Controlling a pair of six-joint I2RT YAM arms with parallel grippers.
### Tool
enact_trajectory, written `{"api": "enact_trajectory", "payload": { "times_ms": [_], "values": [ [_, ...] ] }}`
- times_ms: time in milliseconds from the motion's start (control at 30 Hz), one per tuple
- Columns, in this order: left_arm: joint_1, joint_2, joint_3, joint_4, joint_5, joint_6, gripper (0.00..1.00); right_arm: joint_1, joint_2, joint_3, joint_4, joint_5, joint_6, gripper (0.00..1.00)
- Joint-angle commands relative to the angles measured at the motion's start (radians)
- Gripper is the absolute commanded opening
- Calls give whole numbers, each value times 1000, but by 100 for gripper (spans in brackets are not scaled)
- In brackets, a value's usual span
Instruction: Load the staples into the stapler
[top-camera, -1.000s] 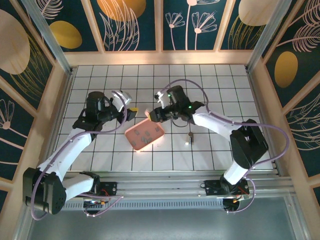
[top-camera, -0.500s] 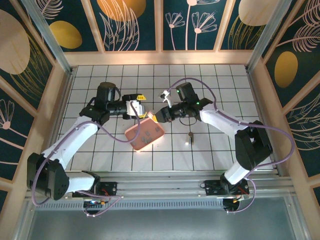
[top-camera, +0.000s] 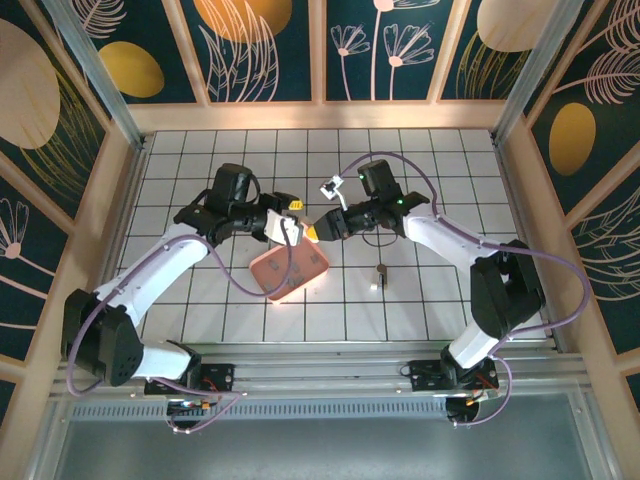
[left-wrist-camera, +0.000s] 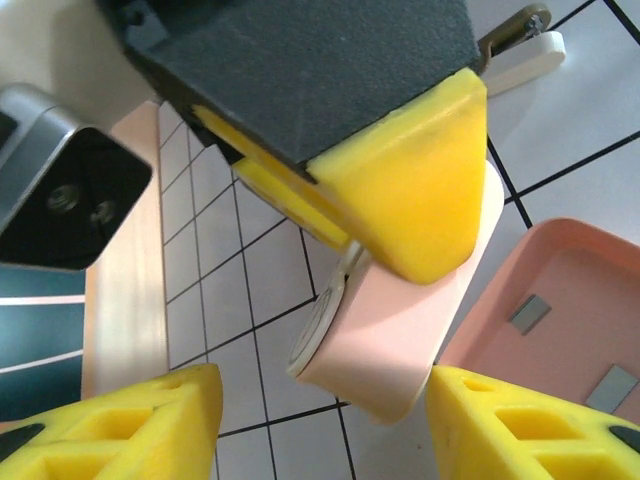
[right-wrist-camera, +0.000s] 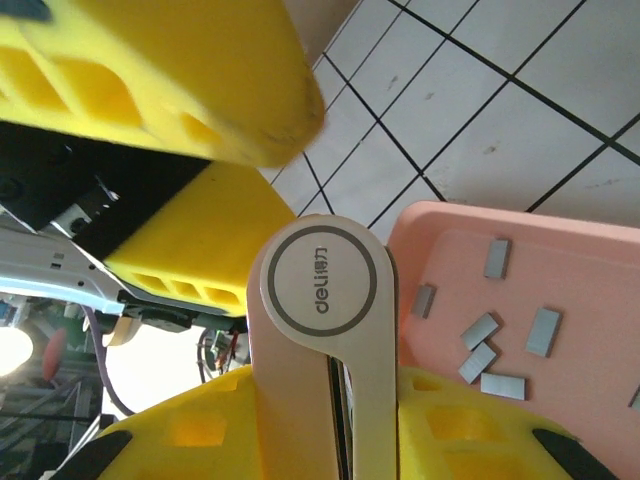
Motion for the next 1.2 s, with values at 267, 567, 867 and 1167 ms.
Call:
{"api": "enact_trajectory", "payload": {
  "times_ms": [267,567,867,1167],
  "values": [
    [-56,62,74,-86,-47,96,49,-6,24,48,-40,-86,-12,20],
    [-94,56,74,-105,-54,110,35,-6,31,58,-55,-99,-15,20],
    [-95,49,69,-97,-3,3,0,-40,-37,19,4,-14,-6,35],
    [-90,58,32,-17,106,-214,0,-97,-189,-115,196,56,47,52]
  ]
}}
